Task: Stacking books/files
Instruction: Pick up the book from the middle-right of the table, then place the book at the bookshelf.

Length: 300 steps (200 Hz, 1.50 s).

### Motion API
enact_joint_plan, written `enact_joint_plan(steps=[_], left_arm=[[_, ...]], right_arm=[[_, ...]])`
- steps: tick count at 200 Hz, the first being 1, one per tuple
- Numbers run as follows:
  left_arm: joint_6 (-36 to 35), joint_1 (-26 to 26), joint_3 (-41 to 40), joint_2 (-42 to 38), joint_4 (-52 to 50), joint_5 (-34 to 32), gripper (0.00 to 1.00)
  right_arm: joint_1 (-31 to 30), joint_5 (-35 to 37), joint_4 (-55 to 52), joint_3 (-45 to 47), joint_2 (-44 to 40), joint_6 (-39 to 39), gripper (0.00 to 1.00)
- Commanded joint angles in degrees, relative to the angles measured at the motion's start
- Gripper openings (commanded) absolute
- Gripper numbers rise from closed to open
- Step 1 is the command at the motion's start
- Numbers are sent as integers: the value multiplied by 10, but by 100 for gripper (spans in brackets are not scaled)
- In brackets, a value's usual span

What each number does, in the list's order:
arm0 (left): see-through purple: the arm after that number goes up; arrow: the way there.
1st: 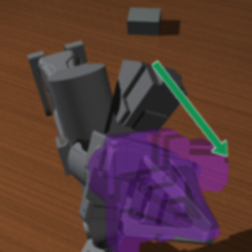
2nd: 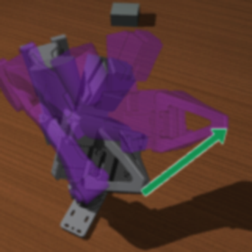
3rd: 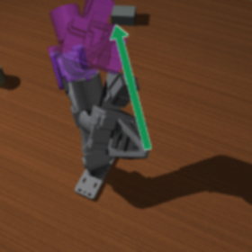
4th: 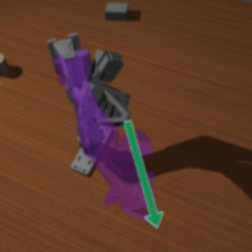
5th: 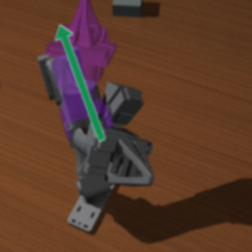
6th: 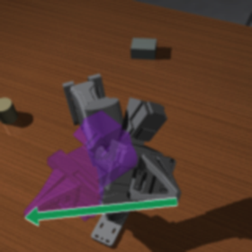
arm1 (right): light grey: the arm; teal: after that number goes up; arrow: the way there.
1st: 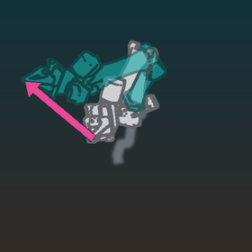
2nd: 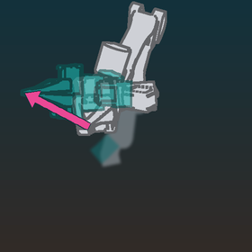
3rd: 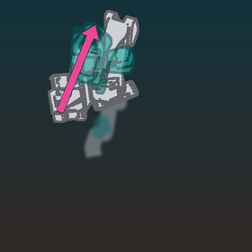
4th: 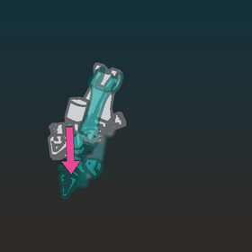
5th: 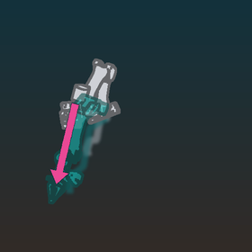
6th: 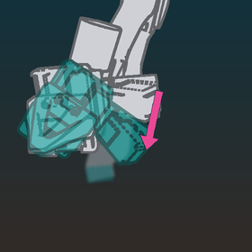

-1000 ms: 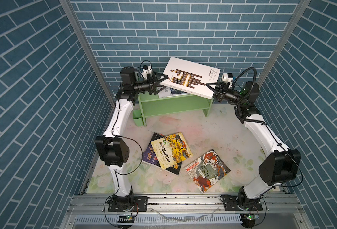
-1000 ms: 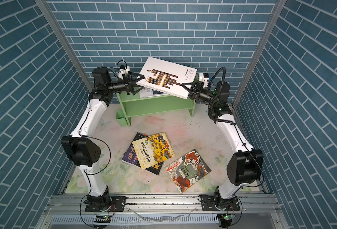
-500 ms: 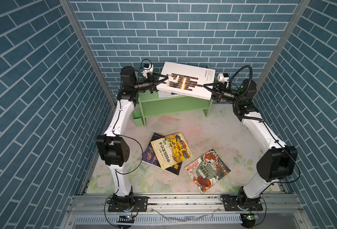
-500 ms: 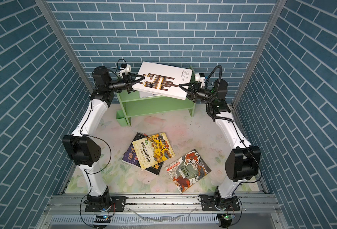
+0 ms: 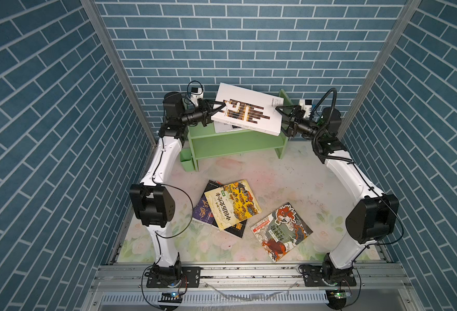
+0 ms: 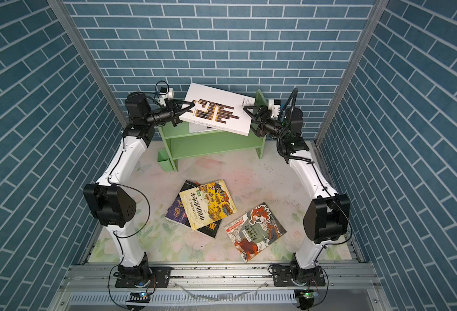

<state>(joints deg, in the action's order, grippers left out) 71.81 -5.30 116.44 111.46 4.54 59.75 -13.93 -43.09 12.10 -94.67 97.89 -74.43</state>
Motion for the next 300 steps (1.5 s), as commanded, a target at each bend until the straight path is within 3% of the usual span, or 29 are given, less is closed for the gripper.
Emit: enact_joint_plan(steps=[1,31,65,127,152,217,300], left_arm=[[-16,9,22,-22,-7,-60,32],[-47,9,18,-27,-45,-109,31],[0,7,25,-5,0,-157,26],[-70,-35,55,10,-86,-277,27],[-63,-43,46,19,-86,-307,26],[-30,-50,47,52,-77,-304,26],[6,-49,10,50,-60,-298,26]], right_arm=[[-2,123,-140,-37,-54,140,88],[-6,202,-181,-27,-73,189,88],[-19,201,-162,-47,-35,184,87],[-40,215,-175,-130,53,207,86],[-46,241,-199,-169,82,243,86],[-55,289,-302,-325,190,287,86],[-59,282,-331,-384,259,265,85]])
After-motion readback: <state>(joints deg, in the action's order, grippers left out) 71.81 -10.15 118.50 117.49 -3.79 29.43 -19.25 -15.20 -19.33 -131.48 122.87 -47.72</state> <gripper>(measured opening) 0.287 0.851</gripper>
